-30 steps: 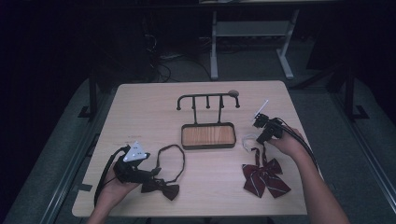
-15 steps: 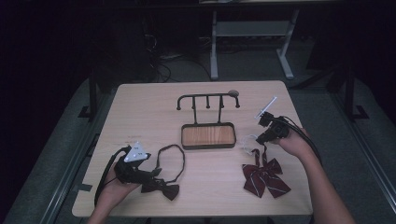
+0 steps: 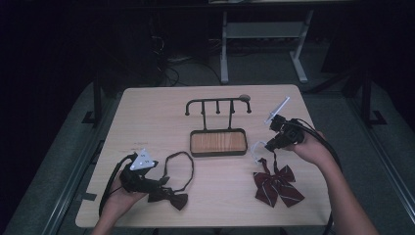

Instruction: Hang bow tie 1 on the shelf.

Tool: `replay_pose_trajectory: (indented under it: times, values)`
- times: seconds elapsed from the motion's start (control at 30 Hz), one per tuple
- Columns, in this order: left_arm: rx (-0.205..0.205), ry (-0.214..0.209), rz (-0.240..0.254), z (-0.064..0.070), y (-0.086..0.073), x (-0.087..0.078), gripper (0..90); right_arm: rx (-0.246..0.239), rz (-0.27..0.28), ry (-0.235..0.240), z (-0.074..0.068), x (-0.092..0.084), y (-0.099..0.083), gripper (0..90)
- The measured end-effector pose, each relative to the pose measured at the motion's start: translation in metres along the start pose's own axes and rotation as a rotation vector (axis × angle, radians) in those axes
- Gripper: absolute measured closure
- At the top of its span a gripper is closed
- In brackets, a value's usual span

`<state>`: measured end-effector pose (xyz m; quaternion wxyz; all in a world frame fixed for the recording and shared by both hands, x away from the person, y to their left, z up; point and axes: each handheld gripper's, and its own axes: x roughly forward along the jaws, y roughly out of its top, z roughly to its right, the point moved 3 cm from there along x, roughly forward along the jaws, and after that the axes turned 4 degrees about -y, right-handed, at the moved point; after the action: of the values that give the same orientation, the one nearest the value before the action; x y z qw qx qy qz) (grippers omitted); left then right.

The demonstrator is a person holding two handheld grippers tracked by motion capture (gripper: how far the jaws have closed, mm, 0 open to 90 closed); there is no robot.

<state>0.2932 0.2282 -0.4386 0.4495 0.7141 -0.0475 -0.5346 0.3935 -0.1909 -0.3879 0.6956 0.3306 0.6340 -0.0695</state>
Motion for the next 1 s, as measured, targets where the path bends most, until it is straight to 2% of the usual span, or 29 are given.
replay_pose_trajectory:
  times: [0.63,1.0]
  values:
    - [-0.005,0.006,0.008,-0.002,0.0,-0.002,30.7,-0.041,0.069,0.006,-0.011,-0.036,0.013,83.2]
    - [-0.005,0.002,0.004,-0.001,-0.001,-0.001,30.7,-0.055,0.077,-0.011,-0.013,-0.053,0.023,83.3]
